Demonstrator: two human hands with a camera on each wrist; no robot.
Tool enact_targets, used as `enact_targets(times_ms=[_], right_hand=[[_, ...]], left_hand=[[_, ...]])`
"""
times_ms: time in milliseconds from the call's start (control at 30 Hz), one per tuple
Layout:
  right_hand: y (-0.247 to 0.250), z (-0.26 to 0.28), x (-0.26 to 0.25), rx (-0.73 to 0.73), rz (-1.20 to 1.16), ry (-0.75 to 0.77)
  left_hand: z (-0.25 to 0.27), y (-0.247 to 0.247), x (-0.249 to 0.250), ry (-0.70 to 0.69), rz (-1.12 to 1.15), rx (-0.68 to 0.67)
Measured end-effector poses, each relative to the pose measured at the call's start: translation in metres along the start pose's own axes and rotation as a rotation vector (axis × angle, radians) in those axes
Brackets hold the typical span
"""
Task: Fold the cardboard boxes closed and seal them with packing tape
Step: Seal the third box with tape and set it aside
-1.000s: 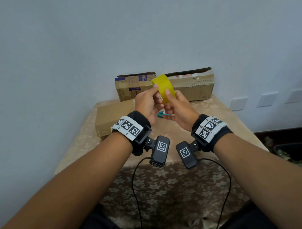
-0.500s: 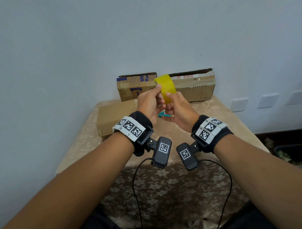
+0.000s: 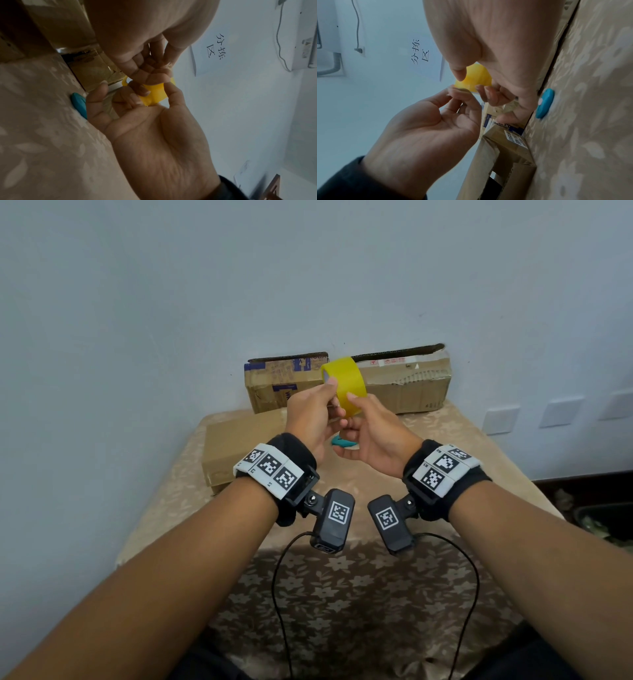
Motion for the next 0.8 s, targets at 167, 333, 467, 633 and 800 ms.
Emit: enact_targets(times_ms=[167, 333, 467, 633, 800], right_hand=[[-0.001, -0.005, 0.000, 0.005, 0.018, -0.003], [0.000, -0.006, 0.000, 0.030, 0.084, 0.002], [-0.001, -0.003, -0.002, 0.053, 0.117, 0.012], [0.004, -0.005, -0.002, 0.117, 0.207, 0.031], [0.006, -0.004, -0.006, 0.131, 0.019, 0.043]], left_hand=[[0.000, 0.000, -0.001, 0.013, 0.027, -0.003], [-0.001, 0.002, -0.003, 0.030, 0.058, 0.006], [-0.002, 0.003, -0.006, 0.048, 0.067, 0.011], [0.002, -0.002, -0.007, 0.034, 0.017, -0.030], [0.000, -0.007, -0.003, 0.005, 0.010, -0.005]])
Point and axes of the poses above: each hand's wrist, its own z-axis away from the middle knuckle, its own y-axis out of the back of the hand, x = y × z, the point moved 4 cm from there along -z, towards the middle knuckle, and after that the axes turned 6 degrees about y, right-handed, at the moved point
